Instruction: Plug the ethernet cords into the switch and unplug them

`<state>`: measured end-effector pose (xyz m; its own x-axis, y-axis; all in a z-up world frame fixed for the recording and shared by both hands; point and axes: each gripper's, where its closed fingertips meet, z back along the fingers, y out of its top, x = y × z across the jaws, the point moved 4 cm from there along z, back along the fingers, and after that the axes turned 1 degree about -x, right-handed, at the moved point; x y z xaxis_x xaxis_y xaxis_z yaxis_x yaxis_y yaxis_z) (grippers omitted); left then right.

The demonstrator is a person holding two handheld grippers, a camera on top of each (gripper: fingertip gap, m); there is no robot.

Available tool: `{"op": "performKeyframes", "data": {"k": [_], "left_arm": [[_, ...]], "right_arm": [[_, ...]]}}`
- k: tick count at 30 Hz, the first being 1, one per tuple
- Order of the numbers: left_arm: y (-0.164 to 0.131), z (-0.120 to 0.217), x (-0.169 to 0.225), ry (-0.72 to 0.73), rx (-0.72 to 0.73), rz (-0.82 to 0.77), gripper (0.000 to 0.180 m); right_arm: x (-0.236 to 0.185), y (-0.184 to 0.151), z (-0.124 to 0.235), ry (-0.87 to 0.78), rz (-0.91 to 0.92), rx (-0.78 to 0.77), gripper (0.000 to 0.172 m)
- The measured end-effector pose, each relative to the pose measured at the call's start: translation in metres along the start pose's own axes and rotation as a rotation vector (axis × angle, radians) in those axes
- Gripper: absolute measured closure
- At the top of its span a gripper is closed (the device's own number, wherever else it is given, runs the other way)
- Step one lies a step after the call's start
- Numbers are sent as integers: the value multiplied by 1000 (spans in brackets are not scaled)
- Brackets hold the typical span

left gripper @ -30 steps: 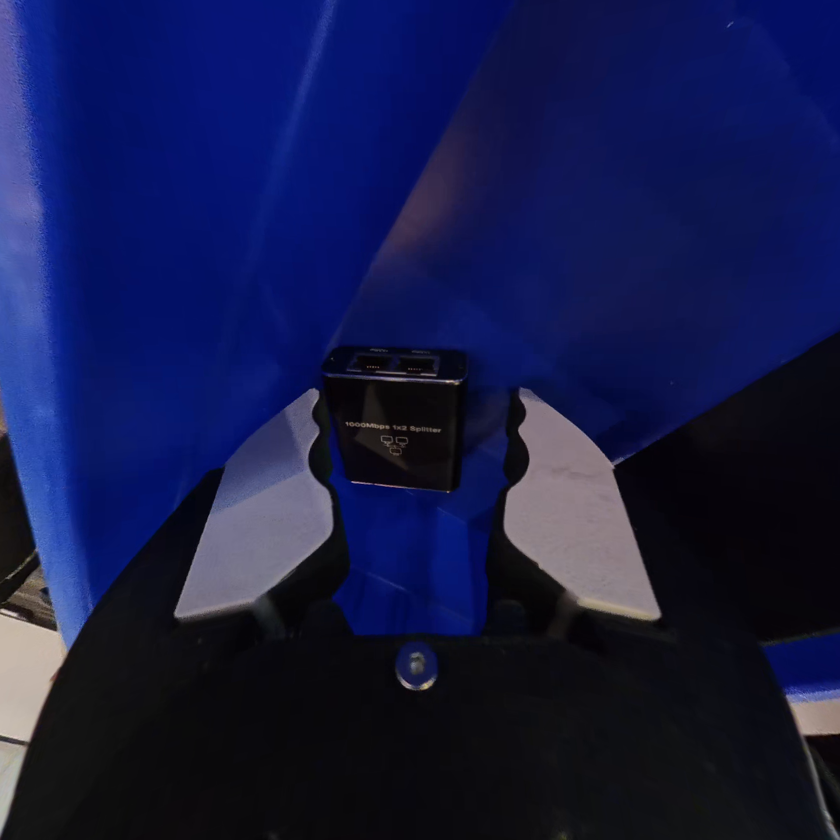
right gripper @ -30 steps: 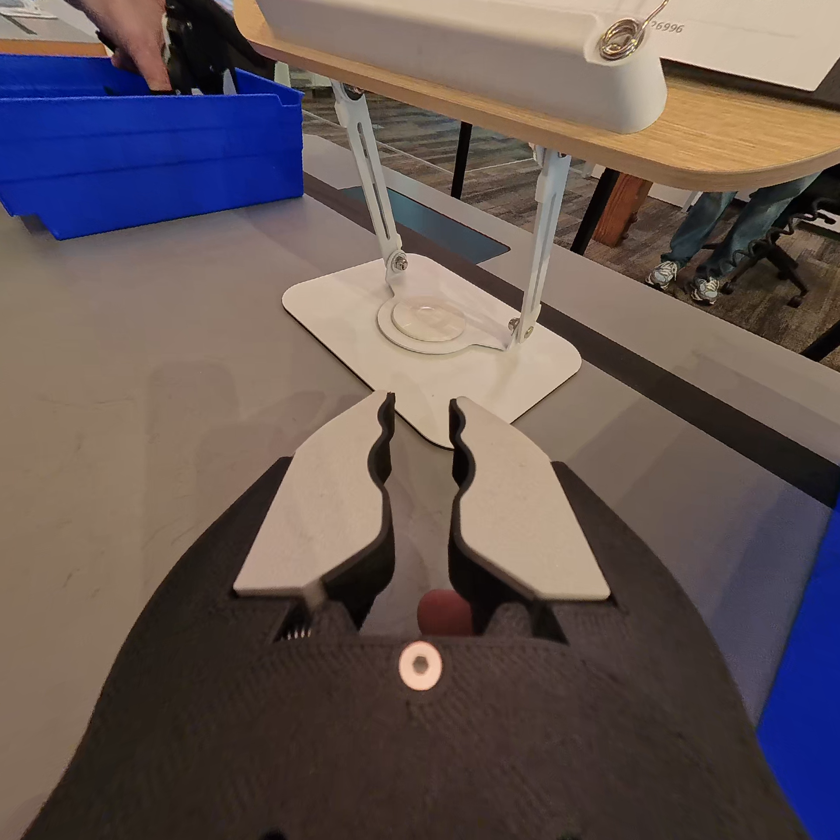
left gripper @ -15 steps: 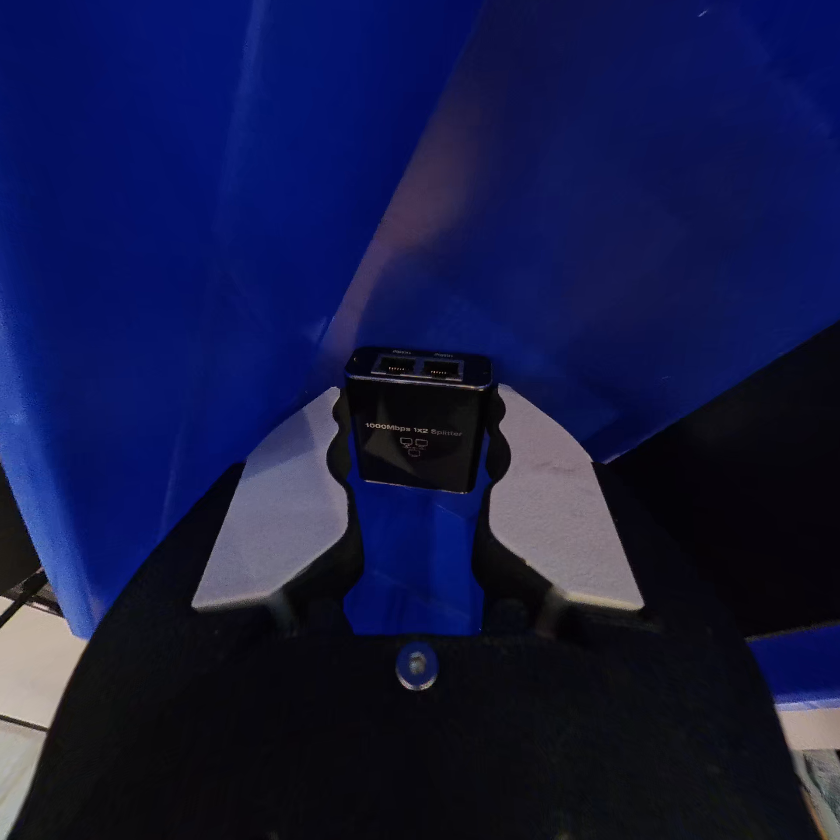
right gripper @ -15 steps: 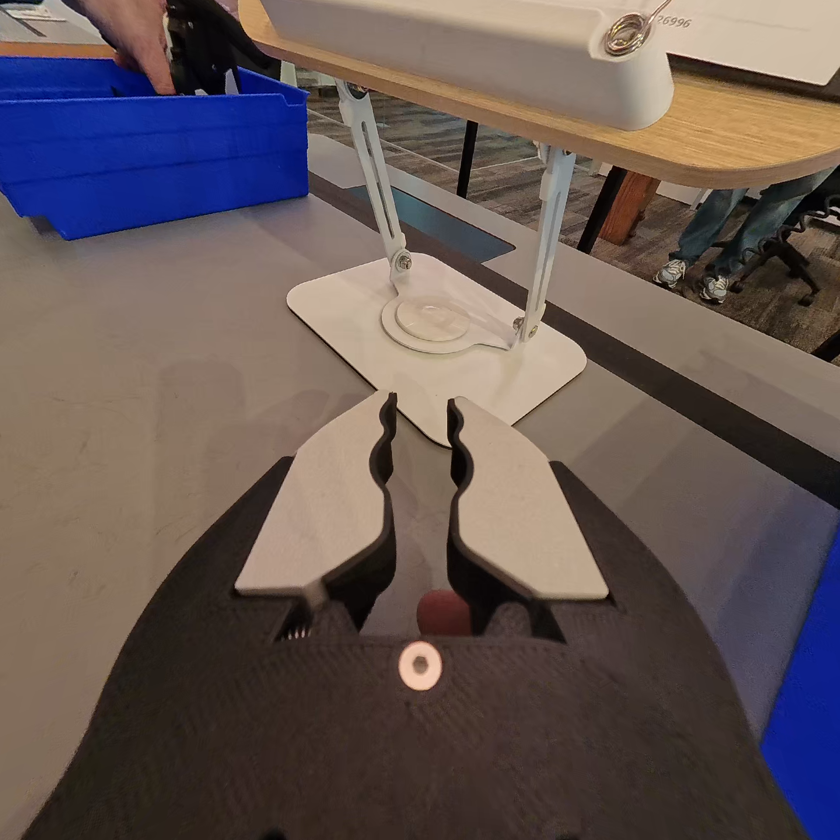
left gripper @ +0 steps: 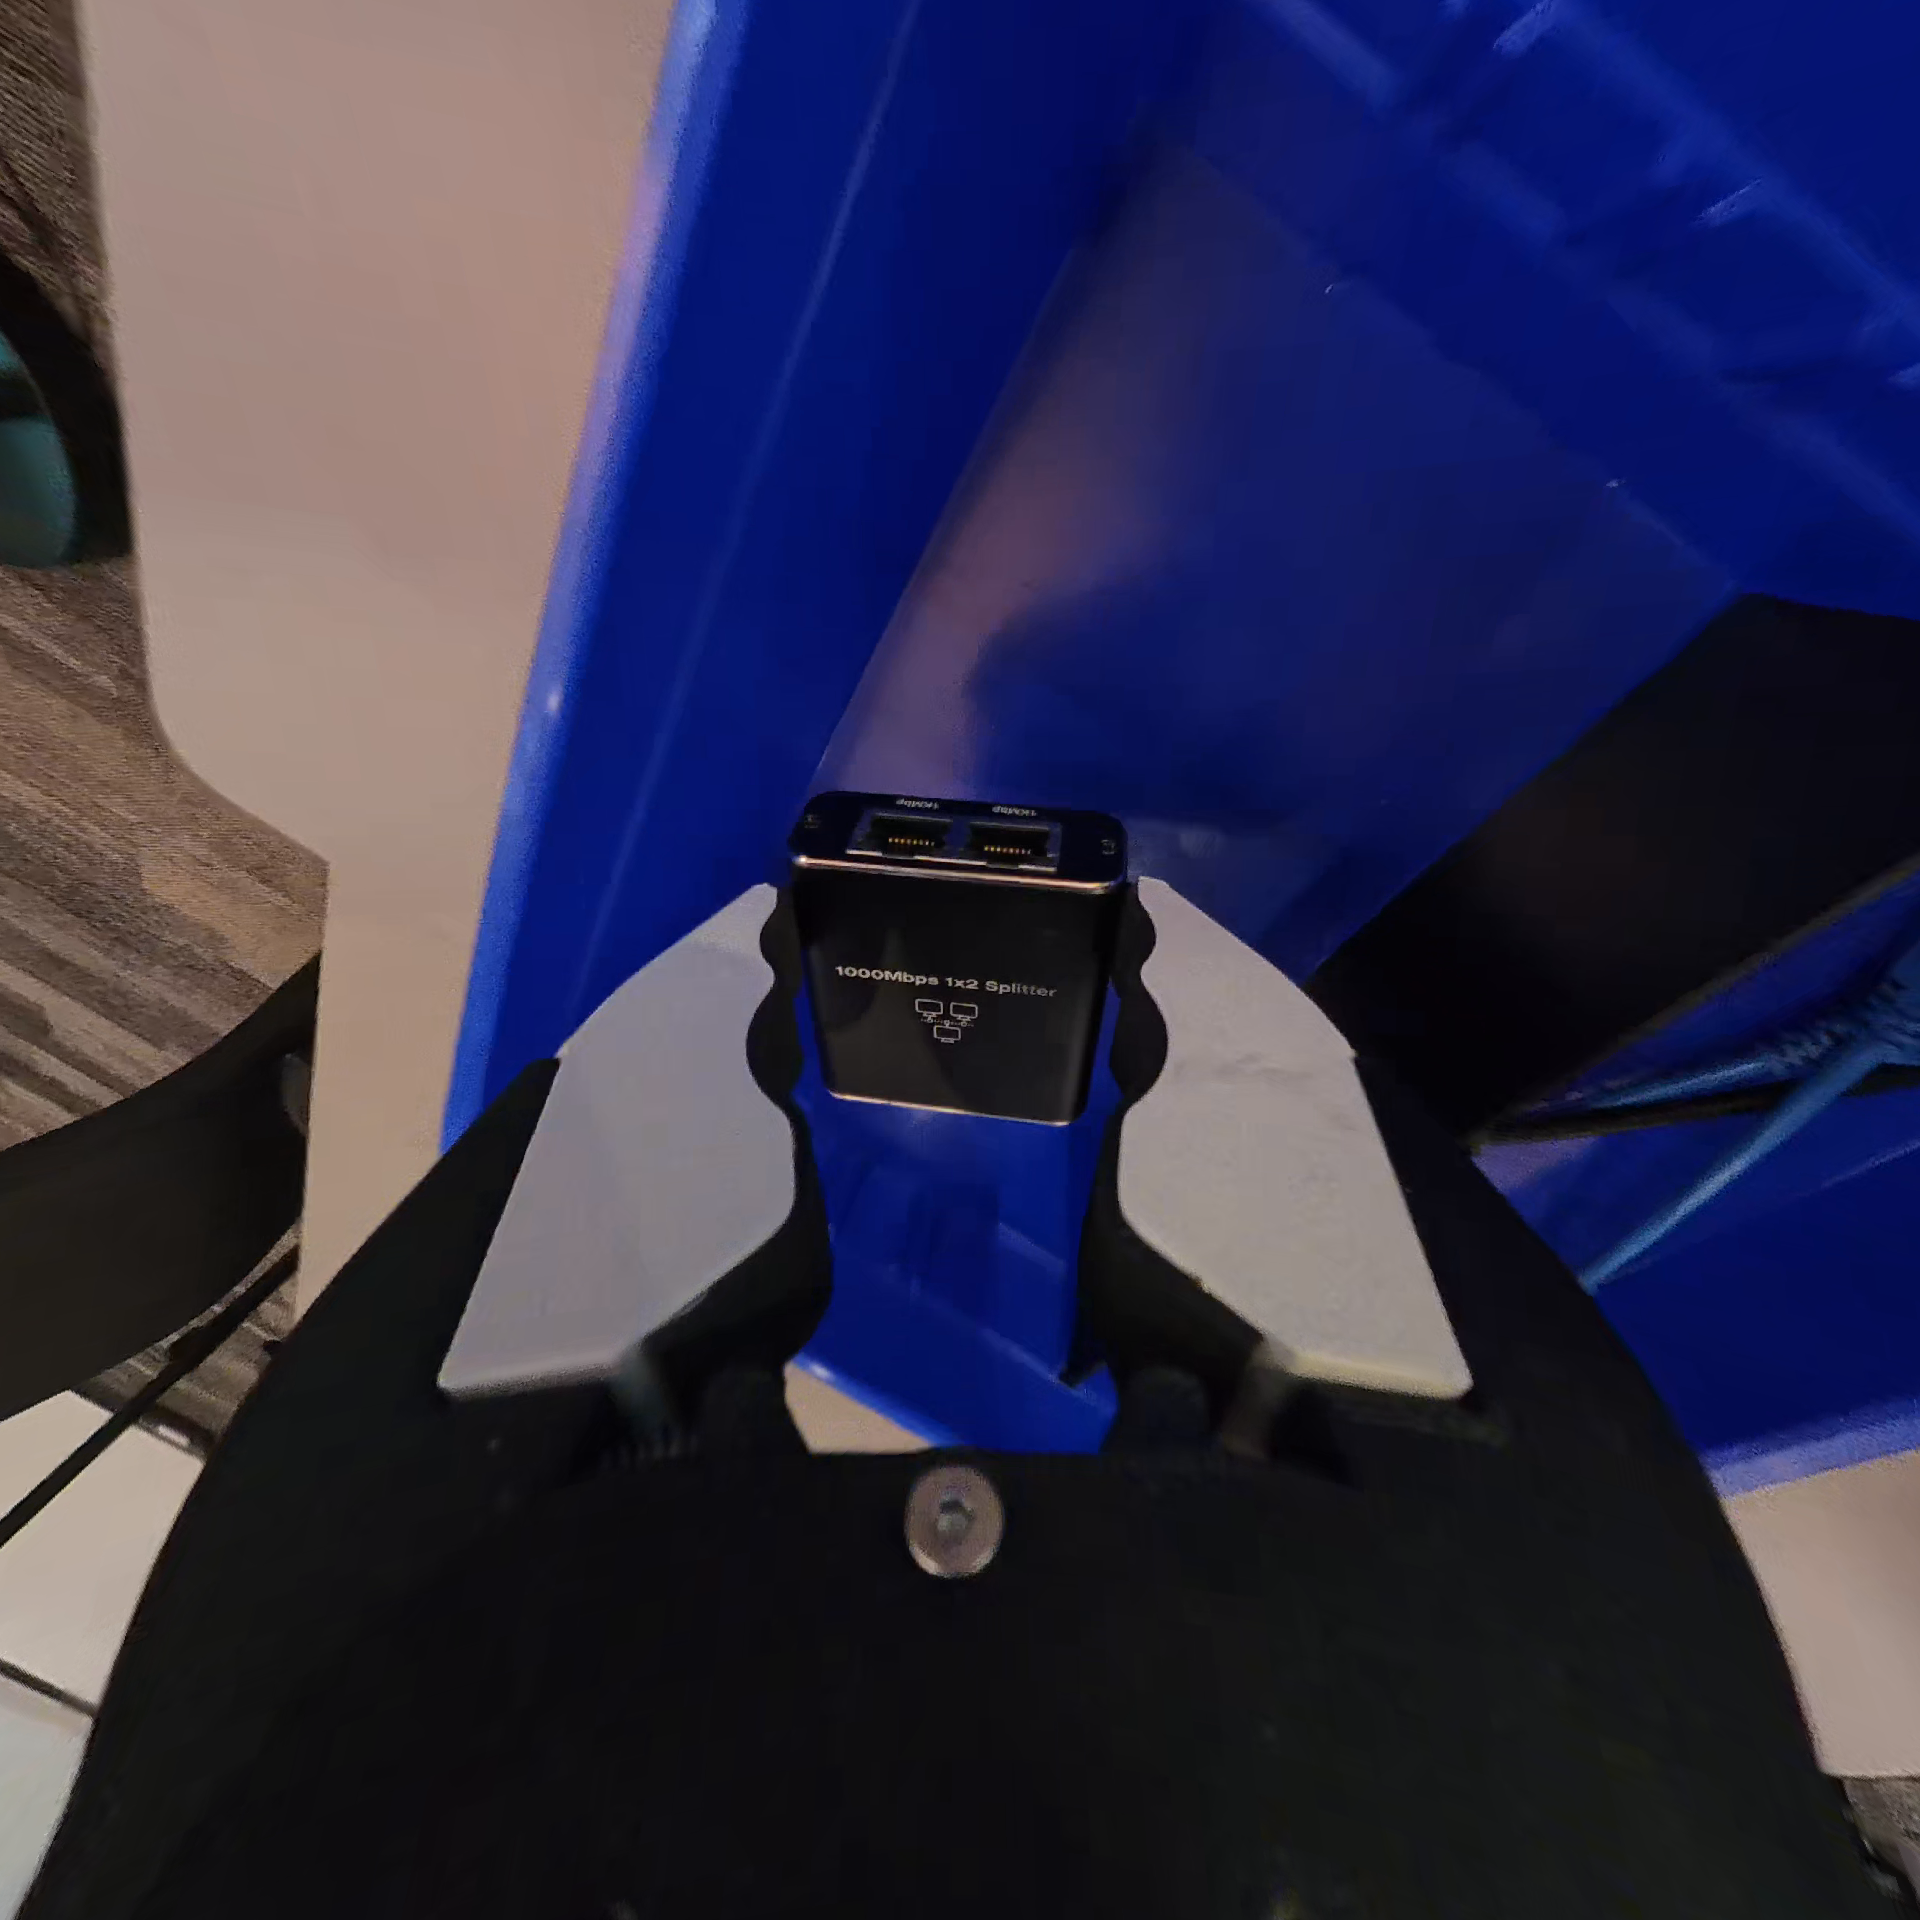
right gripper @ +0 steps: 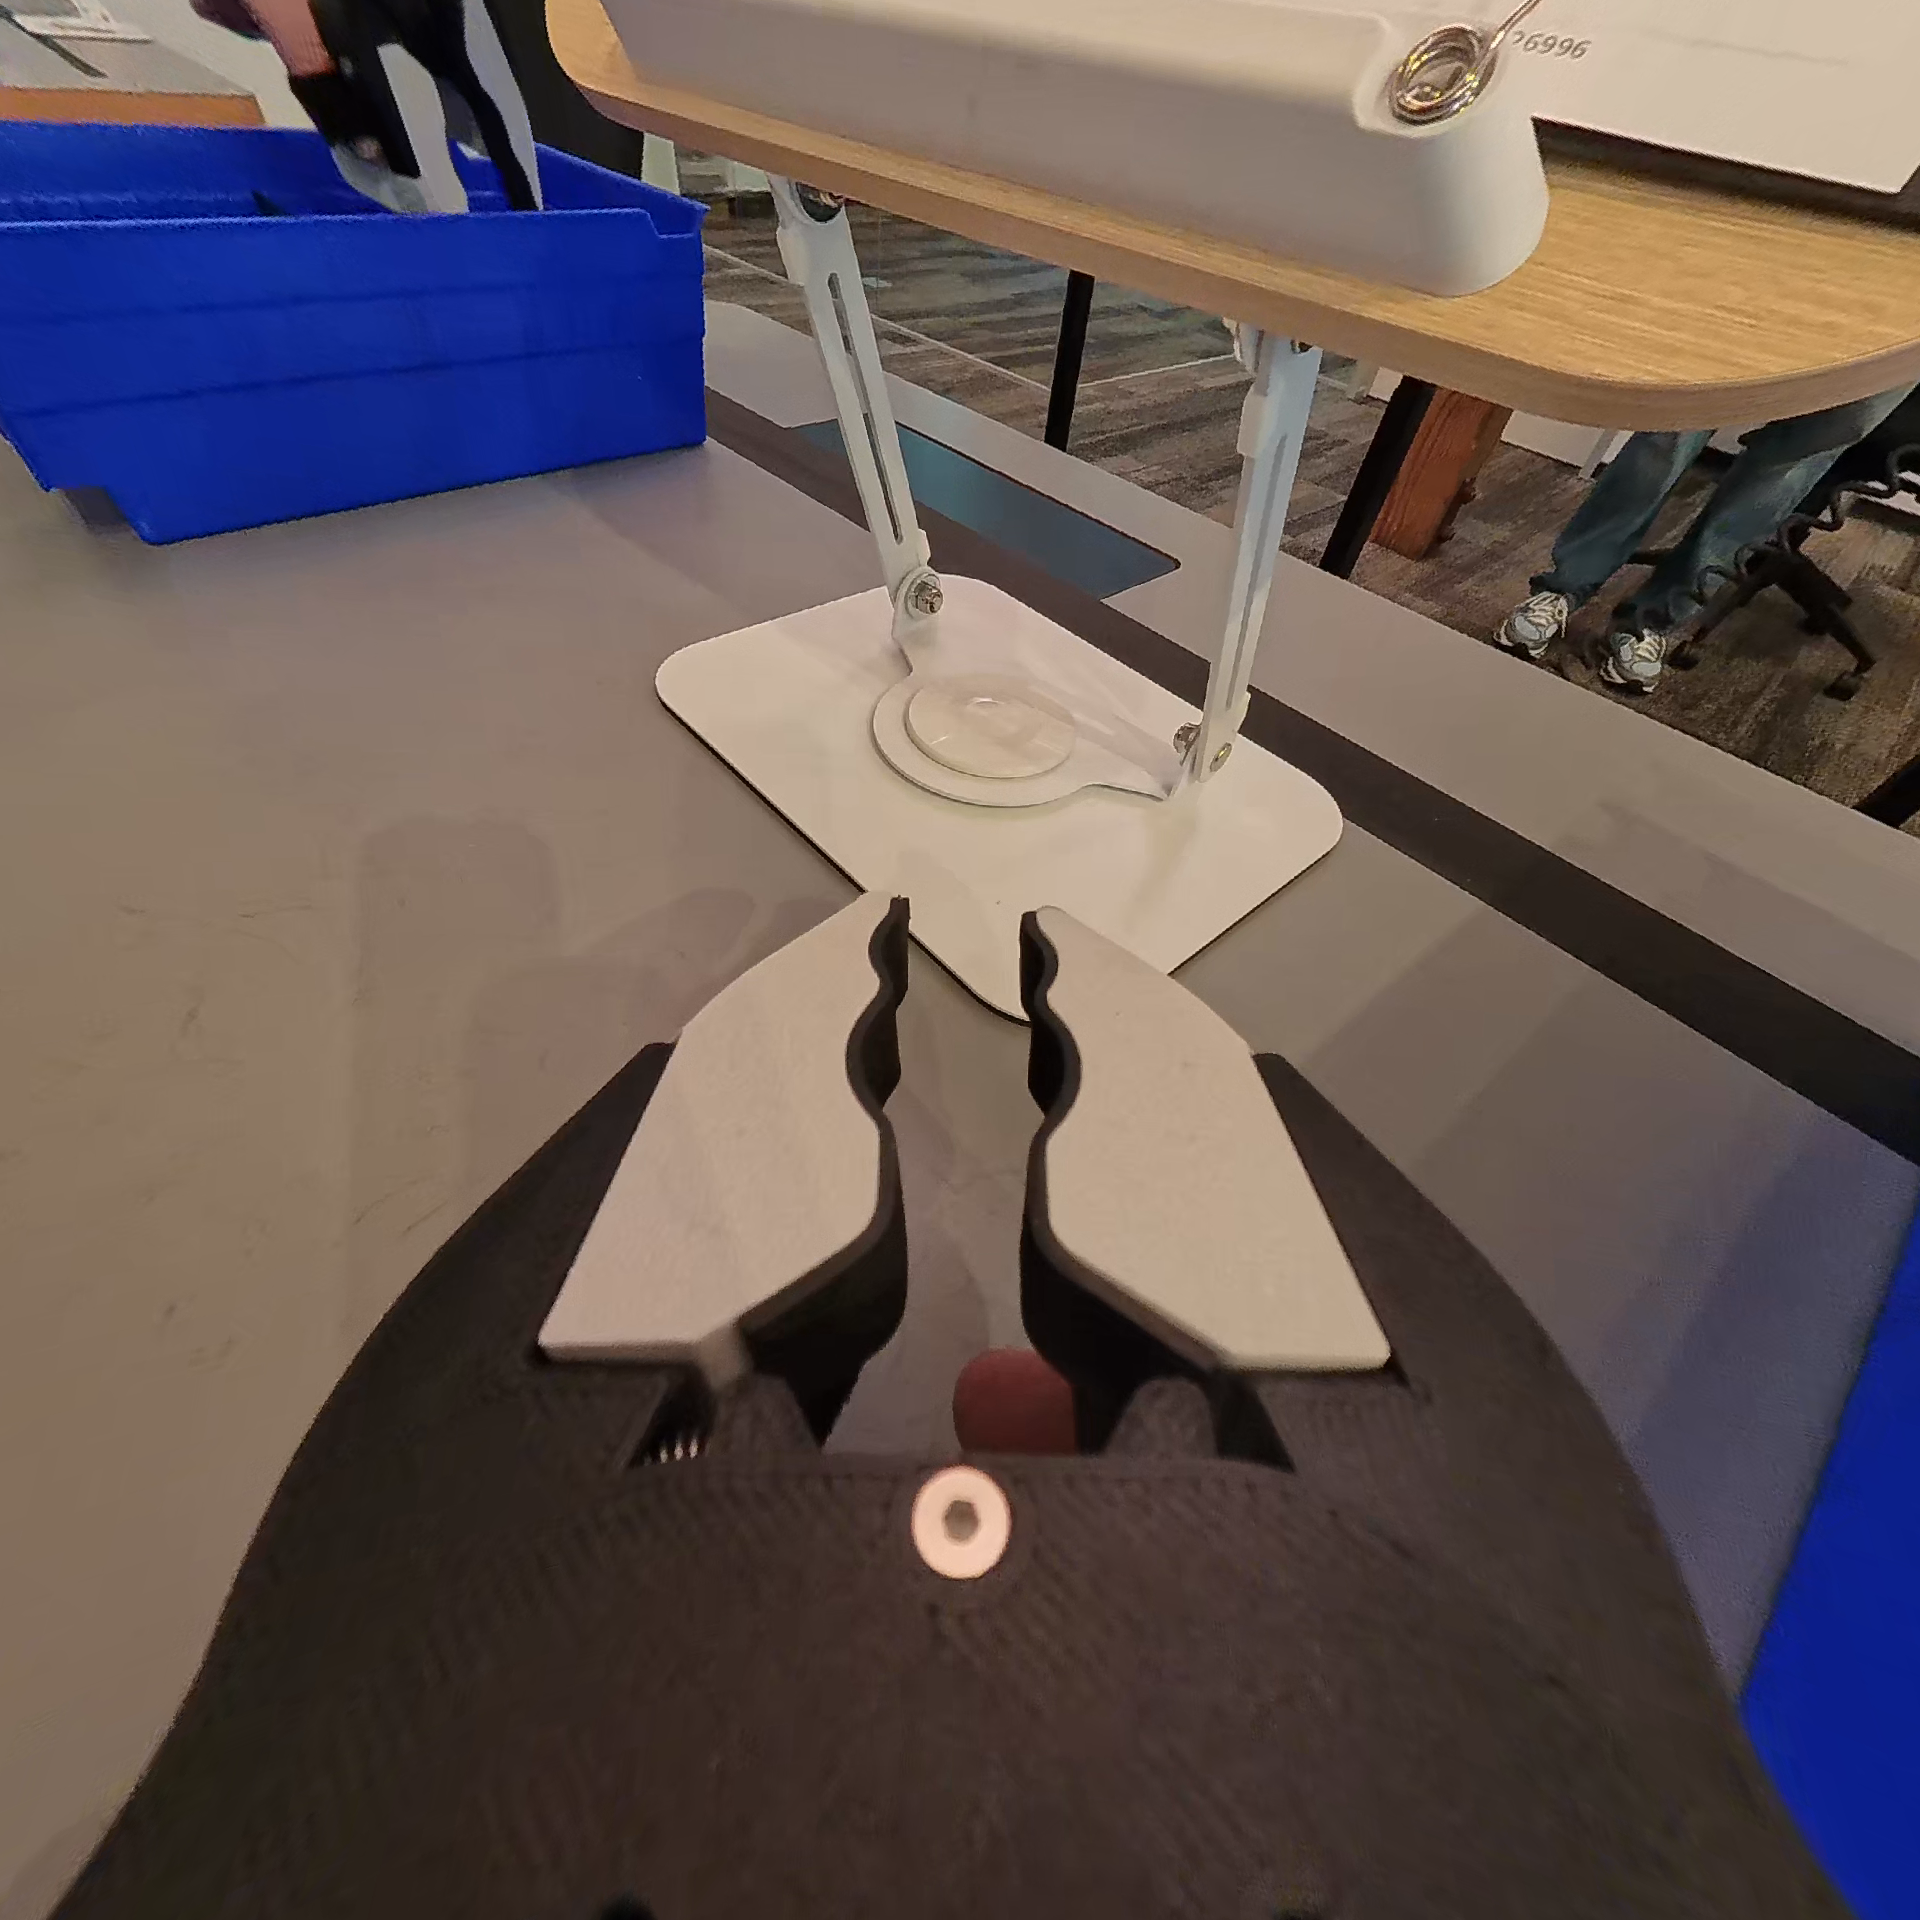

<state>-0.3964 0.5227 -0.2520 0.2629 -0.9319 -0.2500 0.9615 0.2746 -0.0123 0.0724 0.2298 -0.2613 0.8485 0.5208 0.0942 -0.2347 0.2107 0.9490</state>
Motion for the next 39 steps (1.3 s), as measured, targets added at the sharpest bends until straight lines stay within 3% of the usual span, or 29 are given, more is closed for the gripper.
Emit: {"op": "performKeyframes", "data": {"k": [11,20,32,39], "left_arm": [[9,92,30,84,163,-49,122],[57,151,139,95,302,-296,122],[159,149,307,-14,369,-739,123],[199,123,365,-76,364,-903,123]], "right_arm": [[0,0,0,-4,5,-2,151],[-1,0,-1,-4,9,-7,151],[-3,-1,-1,6,16,-11,152],[-4,0,-1,16,9,-7,153]]}}
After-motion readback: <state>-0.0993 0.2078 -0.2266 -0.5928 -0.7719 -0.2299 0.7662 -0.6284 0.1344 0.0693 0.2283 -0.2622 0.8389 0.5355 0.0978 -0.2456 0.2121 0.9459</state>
